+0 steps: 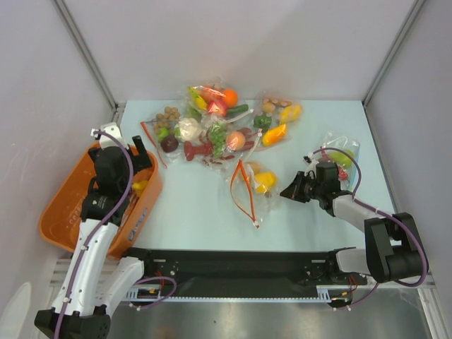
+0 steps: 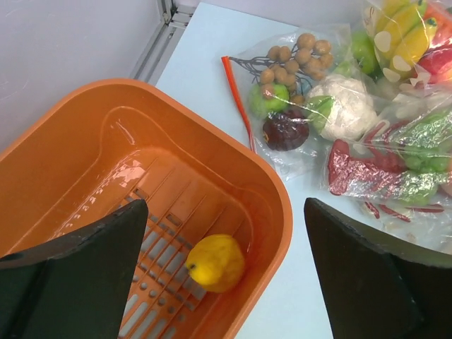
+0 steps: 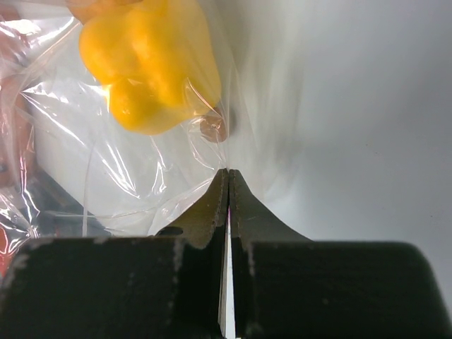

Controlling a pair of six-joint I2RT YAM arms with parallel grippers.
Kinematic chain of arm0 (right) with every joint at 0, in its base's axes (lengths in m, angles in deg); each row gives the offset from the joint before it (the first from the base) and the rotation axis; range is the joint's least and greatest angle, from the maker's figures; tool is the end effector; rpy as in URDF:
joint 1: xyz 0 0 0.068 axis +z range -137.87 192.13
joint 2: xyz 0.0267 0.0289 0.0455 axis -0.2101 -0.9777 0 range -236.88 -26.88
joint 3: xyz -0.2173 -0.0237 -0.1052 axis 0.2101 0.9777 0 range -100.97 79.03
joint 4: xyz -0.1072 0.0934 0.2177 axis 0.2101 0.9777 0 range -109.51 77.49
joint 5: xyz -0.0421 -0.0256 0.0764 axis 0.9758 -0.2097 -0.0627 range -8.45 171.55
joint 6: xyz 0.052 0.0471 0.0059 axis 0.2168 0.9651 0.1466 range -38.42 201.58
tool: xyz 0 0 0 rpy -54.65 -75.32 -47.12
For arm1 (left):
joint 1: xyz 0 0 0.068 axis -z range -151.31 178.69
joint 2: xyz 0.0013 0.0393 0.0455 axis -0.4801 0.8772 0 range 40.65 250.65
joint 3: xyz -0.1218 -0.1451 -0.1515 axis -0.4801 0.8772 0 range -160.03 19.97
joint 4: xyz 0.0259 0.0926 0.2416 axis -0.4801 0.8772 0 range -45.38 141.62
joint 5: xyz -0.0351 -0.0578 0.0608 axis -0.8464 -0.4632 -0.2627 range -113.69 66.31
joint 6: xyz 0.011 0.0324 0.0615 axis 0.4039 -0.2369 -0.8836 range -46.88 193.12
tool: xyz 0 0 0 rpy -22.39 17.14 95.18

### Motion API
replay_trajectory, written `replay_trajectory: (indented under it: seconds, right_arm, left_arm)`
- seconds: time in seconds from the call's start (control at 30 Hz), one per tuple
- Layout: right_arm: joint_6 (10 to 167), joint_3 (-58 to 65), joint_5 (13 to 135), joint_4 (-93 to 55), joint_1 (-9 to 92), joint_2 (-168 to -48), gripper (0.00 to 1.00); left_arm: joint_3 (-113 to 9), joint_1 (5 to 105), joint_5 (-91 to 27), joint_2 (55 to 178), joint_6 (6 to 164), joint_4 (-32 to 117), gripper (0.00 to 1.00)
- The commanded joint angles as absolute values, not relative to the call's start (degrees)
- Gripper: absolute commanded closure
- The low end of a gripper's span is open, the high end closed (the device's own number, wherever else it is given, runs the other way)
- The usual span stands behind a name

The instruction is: Open the zip-top bag and remove the fake food

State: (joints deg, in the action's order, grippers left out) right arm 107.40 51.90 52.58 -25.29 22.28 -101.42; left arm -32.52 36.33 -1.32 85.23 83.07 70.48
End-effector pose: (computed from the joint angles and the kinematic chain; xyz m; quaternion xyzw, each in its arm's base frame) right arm 0.2509 0.0732 0.1164 0.0189 0.8889 0.3396 0.3068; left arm 0.2094 -0.0060 0.3305 -0.1301 0.7910 0.0668 0.5941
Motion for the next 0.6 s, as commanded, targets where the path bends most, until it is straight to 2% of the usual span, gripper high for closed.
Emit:
replay_trajectory:
  seconds: [0.0, 0.3, 0.57]
  right_arm:
    - [106.28, 50.38, 52.11, -25.31, 21.97, -100.53, 1.0]
    - [105.92, 50.03, 52.46, -24.34, 21.36, -100.0, 1.0]
    - [105.31, 49.5, 52.37, -23.64, 20.65, -100.62, 1.0]
  left_arm:
    - [-32.24, 35.81, -0.84, 84.33, 82.0, 69.75, 0.02]
    - [-32.85, 37.91, -7.69, 85.99, 82.17, 68.61, 0.17]
    - [-35.58, 62.13, -0.31, 90.74, 82.52, 64.85, 0.18]
